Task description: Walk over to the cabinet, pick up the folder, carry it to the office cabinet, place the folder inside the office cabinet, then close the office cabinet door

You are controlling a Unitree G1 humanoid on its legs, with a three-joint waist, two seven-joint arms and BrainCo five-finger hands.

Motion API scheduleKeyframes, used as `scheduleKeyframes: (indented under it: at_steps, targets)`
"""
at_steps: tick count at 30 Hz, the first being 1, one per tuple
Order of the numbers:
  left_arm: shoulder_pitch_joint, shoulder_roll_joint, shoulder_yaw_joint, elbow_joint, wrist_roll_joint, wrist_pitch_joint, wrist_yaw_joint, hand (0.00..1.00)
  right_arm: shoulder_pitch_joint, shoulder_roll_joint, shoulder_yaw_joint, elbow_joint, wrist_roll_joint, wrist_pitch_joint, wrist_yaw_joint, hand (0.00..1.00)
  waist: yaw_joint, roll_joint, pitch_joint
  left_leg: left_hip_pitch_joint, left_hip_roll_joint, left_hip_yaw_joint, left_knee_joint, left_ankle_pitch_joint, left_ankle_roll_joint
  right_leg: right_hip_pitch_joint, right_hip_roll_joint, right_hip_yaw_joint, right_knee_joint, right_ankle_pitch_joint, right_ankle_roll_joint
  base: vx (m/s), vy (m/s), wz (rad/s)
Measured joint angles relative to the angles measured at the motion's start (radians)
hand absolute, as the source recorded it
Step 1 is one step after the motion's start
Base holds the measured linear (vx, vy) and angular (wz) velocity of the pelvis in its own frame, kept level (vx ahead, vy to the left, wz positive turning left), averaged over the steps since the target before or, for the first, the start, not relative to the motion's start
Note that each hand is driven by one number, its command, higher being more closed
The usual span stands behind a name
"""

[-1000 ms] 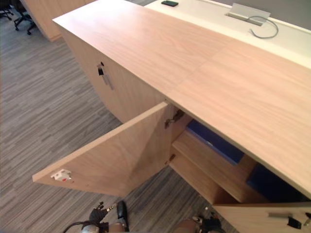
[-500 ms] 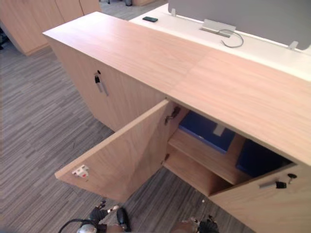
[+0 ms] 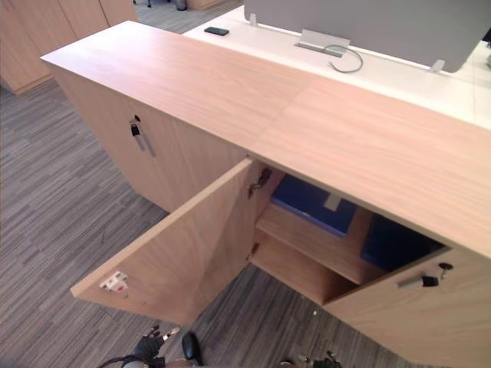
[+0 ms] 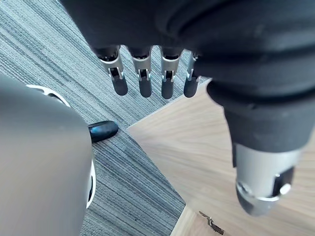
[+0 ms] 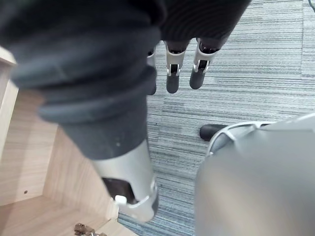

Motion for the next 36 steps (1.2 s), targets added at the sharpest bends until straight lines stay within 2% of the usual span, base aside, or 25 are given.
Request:
scheduleKeyframes:
  at_steps: [7, 15, 20, 23, 27, 30, 35, 36]
  targets:
    - [0.000, -0.001, -0.001, 0.006, 0.002, 0.001, 0.000, 0.00, -0.009, 0.001, 0.004, 0.007, -0.001, -0.001, 0.001, 0.00, 0.002, 0.001, -0.005, 0.033, 0.001, 0.004, -0.005, -0.011, -0.013, 0.033, 0.003, 0.001, -0.013, -0.001, 0.000, 0.02, -0.004, -0.02]
    - [0.000, -0.002, 0.009, 0.007, 0.003, 0.004, 0.004, 0.00, -0.009, 0.000, 0.010, 0.008, -0.002, -0.001, 0.001, 0.00, 0.002, 0.000, -0.007, 0.036, 0.000, -0.002, -0.006, -0.013, -0.011, 0.034, 0.001, 0.003, -0.009, -0.003, -0.003, -0.01, 0.006, 0.00]
    - [0.000, -0.002, -0.024, -0.035, 0.048, 0.014, 0.025, 0.00, -0.008, 0.000, 0.011, 0.007, -0.008, -0.002, 0.000, 0.00, -0.001, -0.001, -0.009, 0.037, 0.000, 0.005, -0.005, -0.015, -0.011, 0.033, 0.001, 0.010, -0.013, -0.001, 0.000, 0.01, 0.004, -0.02]
    - [0.016, -0.001, -0.087, -0.125, 0.068, 0.019, 0.025, 0.00, -0.008, -0.001, 0.012, 0.005, -0.034, -0.002, 0.000, 0.00, -0.001, -0.001, -0.010, 0.037, 0.000, 0.008, -0.005, -0.018, -0.011, 0.033, 0.002, 0.012, -0.017, -0.001, 0.000, 0.00, 0.002, -0.01]
    - [0.031, 0.009, -0.238, -0.272, 0.111, 0.018, 0.013, 0.00, -0.005, -0.007, 0.045, -0.007, -0.039, -0.002, -0.001, 0.00, -0.001, 0.003, -0.015, 0.037, -0.001, 0.012, -0.005, -0.022, -0.013, 0.032, 0.003, 0.015, -0.024, -0.001, -0.001, 0.00, 0.002, -0.01]
    - [0.036, 0.035, -0.383, -0.354, 0.135, 0.010, -0.041, 0.00, -0.005, -0.008, 0.051, -0.012, -0.039, -0.003, 0.000, 0.00, -0.002, 0.005, -0.018, 0.037, 0.000, 0.015, -0.005, -0.024, -0.015, 0.031, 0.004, 0.017, -0.027, -0.001, 0.000, 0.01, 0.004, -0.02]
    - [0.049, 0.087, -0.663, -0.485, 0.143, -0.022, -0.205, 0.00, -0.005, -0.008, 0.054, -0.010, -0.059, -0.004, 0.007, 0.00, -0.011, 0.006, -0.035, 0.040, 0.000, 0.027, -0.005, -0.030, -0.021, 0.030, 0.006, 0.026, -0.038, -0.001, -0.001, 0.02, 0.008, -0.06]
    - [0.052, 0.096, -0.692, -0.507, 0.141, -0.024, -0.222, 0.00, -0.005, -0.008, 0.054, -0.008, -0.062, -0.004, 0.009, 0.00, -0.013, 0.006, -0.040, 0.041, 0.000, 0.029, -0.004, -0.030, -0.021, 0.030, 0.006, 0.028, -0.039, -0.001, -0.001, 0.02, 0.009, -0.11]
